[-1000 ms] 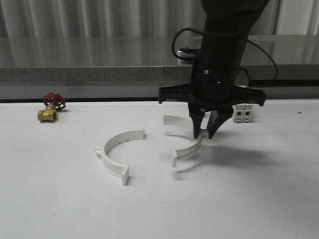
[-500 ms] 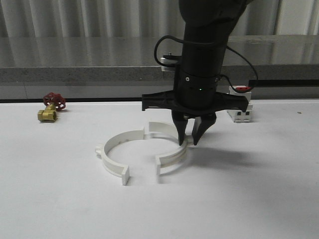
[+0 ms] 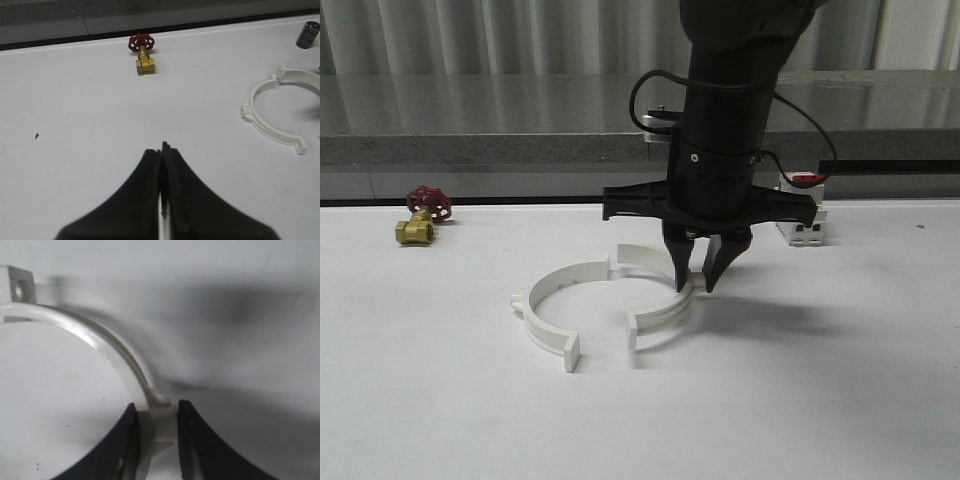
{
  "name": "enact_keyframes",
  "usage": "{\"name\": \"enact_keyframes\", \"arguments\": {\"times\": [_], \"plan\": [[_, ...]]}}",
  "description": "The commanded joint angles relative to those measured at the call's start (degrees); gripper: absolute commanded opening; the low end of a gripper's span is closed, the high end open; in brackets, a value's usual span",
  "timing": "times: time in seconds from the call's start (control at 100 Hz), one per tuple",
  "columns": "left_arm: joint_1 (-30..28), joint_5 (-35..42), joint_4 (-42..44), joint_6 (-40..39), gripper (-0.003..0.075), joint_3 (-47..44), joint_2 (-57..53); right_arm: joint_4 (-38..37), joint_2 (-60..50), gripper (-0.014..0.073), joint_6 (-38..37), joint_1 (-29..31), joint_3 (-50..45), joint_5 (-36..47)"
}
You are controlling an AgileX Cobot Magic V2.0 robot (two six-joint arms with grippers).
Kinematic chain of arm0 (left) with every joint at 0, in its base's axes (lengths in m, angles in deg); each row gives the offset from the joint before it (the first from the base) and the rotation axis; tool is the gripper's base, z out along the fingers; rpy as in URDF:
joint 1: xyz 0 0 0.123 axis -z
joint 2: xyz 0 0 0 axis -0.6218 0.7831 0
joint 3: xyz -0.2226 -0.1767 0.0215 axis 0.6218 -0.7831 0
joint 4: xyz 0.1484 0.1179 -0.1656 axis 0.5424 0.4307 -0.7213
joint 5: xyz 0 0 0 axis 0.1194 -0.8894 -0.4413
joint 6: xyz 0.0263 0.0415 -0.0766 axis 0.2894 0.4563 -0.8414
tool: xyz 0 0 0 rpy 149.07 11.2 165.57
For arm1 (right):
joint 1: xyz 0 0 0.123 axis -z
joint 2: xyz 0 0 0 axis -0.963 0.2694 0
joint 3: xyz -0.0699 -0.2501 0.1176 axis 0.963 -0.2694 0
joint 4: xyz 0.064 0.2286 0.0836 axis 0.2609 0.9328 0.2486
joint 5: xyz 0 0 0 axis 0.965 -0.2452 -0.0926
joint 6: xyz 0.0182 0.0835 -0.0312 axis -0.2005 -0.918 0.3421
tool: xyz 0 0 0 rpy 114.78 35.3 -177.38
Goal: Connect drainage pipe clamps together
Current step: 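Push the held half against the placed half to close the ring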
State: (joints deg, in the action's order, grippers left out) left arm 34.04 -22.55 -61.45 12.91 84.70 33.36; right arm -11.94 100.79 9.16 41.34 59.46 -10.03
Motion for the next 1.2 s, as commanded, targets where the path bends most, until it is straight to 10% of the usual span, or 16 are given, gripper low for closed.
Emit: {"name": "enact_keyframes", "arguments": {"times": [0.0, 1.19], "plan": [[-0.1, 3.1, -1.7, -0.2, -0.0021, 1.5, 0.2, 0.0, -3.2, 0.0141, -0.8, 0.0, 1.8, 1.4], [-0.1, 3.1, -1.7, -0.2, -0.0021, 1.5, 0.2, 5.1, -0.6, 0.0143, -1.7, -0.6, 1.9, 4.1]]}}
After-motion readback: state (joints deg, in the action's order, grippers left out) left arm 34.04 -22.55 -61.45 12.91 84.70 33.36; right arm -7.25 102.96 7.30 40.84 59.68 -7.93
